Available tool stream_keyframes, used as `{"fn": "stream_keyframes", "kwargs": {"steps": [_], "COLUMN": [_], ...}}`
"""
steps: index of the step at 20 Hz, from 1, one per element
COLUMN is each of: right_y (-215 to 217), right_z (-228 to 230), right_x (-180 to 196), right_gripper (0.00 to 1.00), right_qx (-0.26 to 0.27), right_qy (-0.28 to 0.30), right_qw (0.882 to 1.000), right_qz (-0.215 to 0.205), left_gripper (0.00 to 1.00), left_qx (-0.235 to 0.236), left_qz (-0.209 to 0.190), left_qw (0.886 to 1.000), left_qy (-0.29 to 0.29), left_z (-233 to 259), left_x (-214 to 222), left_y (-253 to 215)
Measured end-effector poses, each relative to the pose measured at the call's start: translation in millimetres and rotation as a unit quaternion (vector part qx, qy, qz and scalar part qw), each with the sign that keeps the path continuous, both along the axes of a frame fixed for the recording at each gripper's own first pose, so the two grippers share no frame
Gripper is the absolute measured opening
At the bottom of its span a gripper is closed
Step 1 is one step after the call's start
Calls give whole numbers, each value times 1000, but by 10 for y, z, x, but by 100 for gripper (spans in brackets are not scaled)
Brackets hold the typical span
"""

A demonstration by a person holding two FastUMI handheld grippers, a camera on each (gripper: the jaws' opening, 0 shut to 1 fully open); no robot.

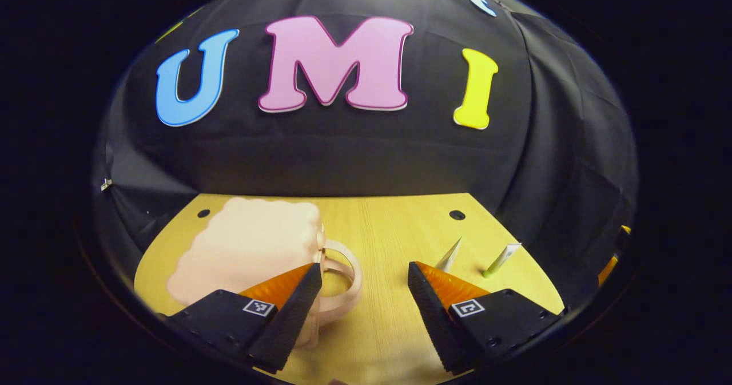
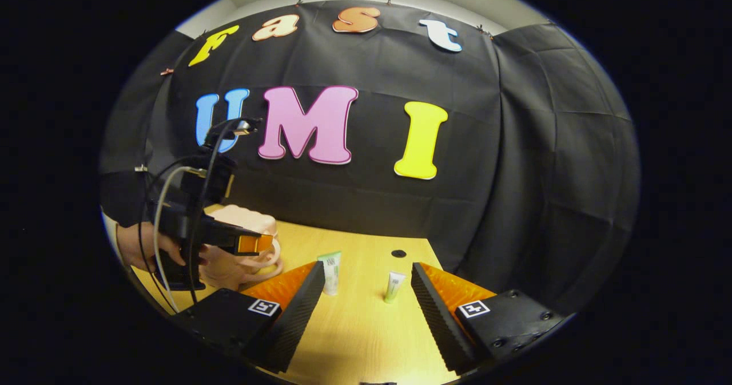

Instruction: First open the suitcase, pack the skin care products into it, and then close the suitcase.

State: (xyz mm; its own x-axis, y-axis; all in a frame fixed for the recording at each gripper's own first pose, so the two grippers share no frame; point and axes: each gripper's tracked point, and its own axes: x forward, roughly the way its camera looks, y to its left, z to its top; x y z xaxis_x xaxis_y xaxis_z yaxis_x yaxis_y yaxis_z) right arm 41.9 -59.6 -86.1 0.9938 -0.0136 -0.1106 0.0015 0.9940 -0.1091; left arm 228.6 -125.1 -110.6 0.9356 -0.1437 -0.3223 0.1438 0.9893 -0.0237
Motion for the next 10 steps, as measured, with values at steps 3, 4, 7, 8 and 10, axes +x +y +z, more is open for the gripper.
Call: {"fn": "stream_keyframes", "kwargs": {"steps": [3, 4, 7, 8, 10], "right_y": [-29, -22, -38, -46, -46], "right_z": [-363, -467, -525, -551, -619], "right_x": [-21, -10, 19, 39, 85], "right_gripper": [97, 96, 96, 97, 97], "right_qx": [24, 25, -6, -9, 4], "right_qy": [45, 61, 65, 64, 73], "right_qw": [999, 998, 998, 998, 997], "right_qz": [-5, -2, 13, 16, 18], "left_gripper": [96, 95, 96, 95, 94], "left_qx": [14, 14, 14, 15, 22], "left_qz": [-2, -4, 9, 11, 16], "left_qw": [999, 999, 998, 998, 997], "left_qy": [34, 44, 55, 62, 69], "left_z": [-342, -417, -594, -658, -754], "left_x": [300, 365, 552, 604, 716], "left_y": [-134, -177, -199, -206, -202]}}
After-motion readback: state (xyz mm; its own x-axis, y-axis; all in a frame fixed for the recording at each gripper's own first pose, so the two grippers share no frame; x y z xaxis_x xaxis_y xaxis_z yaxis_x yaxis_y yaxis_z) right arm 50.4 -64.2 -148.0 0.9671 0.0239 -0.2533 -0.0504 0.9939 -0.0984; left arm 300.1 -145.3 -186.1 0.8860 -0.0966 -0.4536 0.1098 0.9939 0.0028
